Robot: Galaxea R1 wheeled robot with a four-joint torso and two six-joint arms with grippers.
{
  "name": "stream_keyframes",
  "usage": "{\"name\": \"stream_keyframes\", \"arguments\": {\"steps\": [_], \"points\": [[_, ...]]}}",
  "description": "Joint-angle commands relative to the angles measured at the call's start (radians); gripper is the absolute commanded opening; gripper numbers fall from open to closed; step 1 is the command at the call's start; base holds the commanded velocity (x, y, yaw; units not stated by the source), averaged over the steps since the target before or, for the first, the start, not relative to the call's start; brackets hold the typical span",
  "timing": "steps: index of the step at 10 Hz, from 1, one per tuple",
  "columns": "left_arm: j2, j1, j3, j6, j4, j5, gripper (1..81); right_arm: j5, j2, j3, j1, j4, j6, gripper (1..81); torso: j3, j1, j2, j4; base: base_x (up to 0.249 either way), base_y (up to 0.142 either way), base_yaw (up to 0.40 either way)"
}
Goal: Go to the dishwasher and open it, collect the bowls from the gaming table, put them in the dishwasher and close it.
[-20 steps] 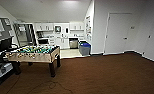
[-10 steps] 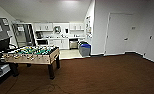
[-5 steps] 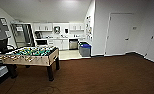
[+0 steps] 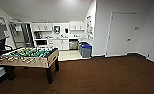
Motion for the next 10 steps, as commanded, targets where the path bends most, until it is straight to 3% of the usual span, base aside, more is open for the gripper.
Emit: {"name": "stream_keyframes", "arguments": {"steps": [1, 6, 10], "points": [[-0.013, -0.066, 0.000, 0.007, 0.000, 0.043, 1.0, -0.069, 0.006, 0.009, 0.055, -0.012, -0.008, 1.0, 0.000, 0.000, 0.000, 0.000, 0.193, -0.071, 0.000], [-0.011, -0.065, 0.002, 0.007, 0.001, 0.043, 1.0, -0.069, 0.006, 0.006, 0.055, -0.013, -0.008, 1.0, 0.000, 0.000, 0.000, 0.000, 0.189, -0.086, 0.000], [-0.010, -0.065, 0.002, 0.007, 0.001, 0.044, 1.0, -0.069, 0.006, 0.005, 0.058, -0.013, -0.008, 1.0, 0.000, 0.000, 0.000, 0.000, 0.156, 0.000, 0.000]]}}
